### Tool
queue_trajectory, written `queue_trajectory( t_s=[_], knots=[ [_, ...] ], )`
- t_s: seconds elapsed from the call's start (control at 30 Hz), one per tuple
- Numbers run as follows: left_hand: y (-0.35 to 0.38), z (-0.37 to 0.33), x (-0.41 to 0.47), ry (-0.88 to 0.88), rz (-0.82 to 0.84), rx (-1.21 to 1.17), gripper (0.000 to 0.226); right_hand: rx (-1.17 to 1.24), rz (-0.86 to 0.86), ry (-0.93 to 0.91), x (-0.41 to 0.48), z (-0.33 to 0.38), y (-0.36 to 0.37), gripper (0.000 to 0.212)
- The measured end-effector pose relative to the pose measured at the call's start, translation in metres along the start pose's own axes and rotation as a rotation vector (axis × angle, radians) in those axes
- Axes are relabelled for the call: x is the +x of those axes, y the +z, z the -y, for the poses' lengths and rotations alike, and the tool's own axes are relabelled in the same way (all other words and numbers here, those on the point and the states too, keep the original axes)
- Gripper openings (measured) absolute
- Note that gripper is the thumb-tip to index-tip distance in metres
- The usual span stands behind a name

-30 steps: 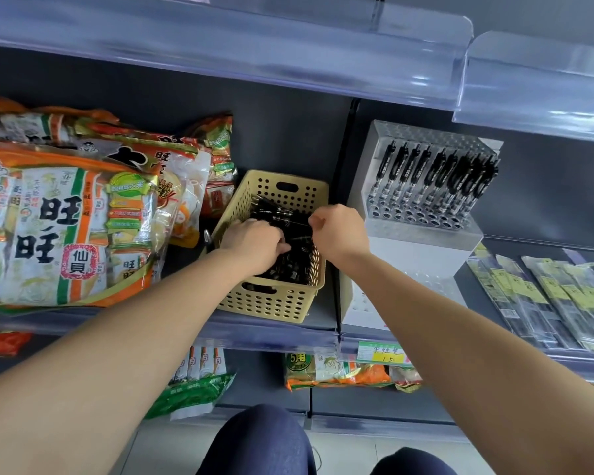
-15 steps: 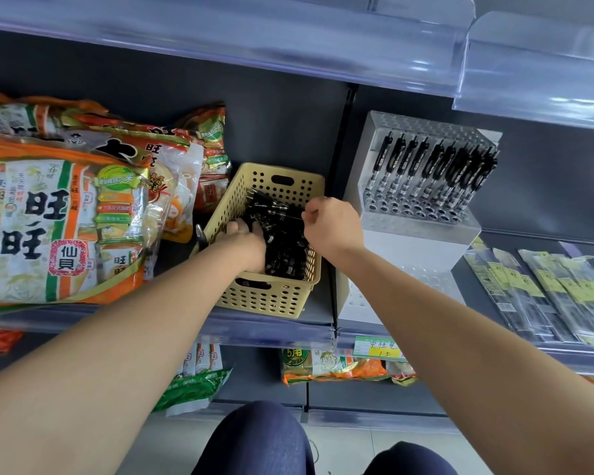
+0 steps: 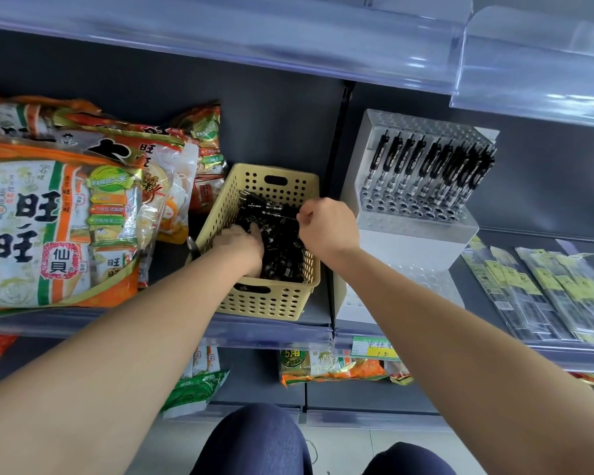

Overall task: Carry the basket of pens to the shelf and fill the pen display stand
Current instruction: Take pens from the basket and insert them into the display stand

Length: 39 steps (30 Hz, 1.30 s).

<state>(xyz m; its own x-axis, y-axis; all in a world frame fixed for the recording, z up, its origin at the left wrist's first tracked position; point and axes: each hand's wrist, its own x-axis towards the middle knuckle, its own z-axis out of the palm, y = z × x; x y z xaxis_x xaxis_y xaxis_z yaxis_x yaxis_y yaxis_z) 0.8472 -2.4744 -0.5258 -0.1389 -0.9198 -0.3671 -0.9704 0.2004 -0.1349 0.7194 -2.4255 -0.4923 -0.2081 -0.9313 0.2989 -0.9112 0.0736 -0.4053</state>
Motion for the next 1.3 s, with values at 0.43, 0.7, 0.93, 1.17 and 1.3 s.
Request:
queue_trajectory(
  t_s=[0.43,0.7,0.93,1.17,1.3],
  knots=[
    [0.004,0.002,0.002,0.03,-0.063,-0.158,0.098,0.006,0.014,0.002,0.0,0.001,0.0,0.024],
    [0.0,0.011,0.007,0.053,-0.153,-0.434,0.058,0.019,0.02,0.017,0.0,0.002,-0.002,0.023],
    [-0.008,0.015,-0.003,0.031,-0.235,-0.581,0.071,0.039,0.031,0.027,0.0,0.003,-0.004,0.023],
    [-0.02,0.026,-0.017,0.04,-0.285,-0.688,0.073,0.073,0.077,0.064,-0.003,0.006,-0.01,0.021],
    [-0.027,0.032,-0.017,0.044,-0.273,-0.912,0.076,0.092,0.111,0.076,-0.007,0.009,-0.013,0.021]
  ],
)
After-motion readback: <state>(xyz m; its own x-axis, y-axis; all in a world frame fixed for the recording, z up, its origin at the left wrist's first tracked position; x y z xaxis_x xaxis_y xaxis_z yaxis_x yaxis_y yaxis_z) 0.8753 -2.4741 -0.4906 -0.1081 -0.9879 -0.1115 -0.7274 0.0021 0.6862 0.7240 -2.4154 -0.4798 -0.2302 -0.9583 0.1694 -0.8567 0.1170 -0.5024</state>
